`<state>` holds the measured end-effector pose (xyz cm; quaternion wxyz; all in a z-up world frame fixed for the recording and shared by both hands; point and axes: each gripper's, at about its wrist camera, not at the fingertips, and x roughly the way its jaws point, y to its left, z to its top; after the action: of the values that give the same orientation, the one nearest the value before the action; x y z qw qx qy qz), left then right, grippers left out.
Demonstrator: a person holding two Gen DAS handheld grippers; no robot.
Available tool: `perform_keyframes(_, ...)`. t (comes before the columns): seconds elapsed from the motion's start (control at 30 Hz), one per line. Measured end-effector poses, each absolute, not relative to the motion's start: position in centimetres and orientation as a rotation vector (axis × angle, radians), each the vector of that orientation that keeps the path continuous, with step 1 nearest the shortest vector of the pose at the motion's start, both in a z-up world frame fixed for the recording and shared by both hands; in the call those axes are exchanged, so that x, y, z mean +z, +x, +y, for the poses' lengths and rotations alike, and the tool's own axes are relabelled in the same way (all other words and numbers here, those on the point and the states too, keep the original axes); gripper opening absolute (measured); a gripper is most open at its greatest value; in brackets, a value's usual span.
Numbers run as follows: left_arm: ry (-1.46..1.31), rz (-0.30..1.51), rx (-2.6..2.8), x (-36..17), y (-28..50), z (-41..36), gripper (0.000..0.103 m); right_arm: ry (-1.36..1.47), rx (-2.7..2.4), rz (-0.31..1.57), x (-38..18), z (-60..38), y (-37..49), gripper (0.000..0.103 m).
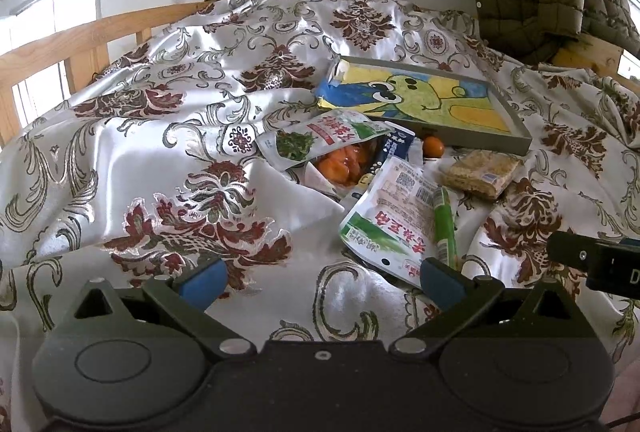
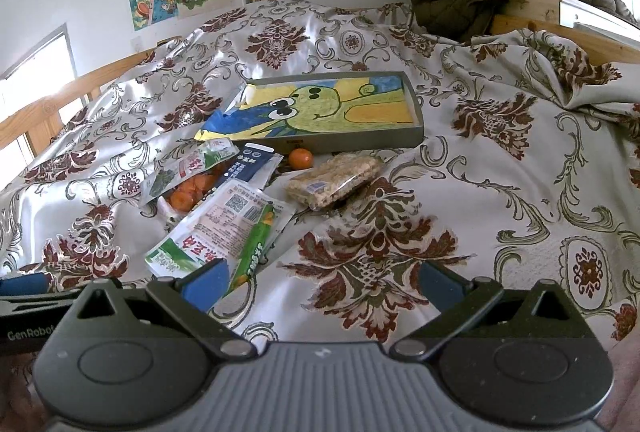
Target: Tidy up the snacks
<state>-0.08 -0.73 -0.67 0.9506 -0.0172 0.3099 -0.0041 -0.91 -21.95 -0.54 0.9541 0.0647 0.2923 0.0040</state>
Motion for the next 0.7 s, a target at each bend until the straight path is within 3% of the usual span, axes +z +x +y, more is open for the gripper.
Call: perform_keyframes(0.7, -0.034, 0.638, -0.010, -0.89, -0.18, -0.50, 0.102, 0.132, 0.009, 0.596, -0.61, -21.92, -0.86, 0.103)
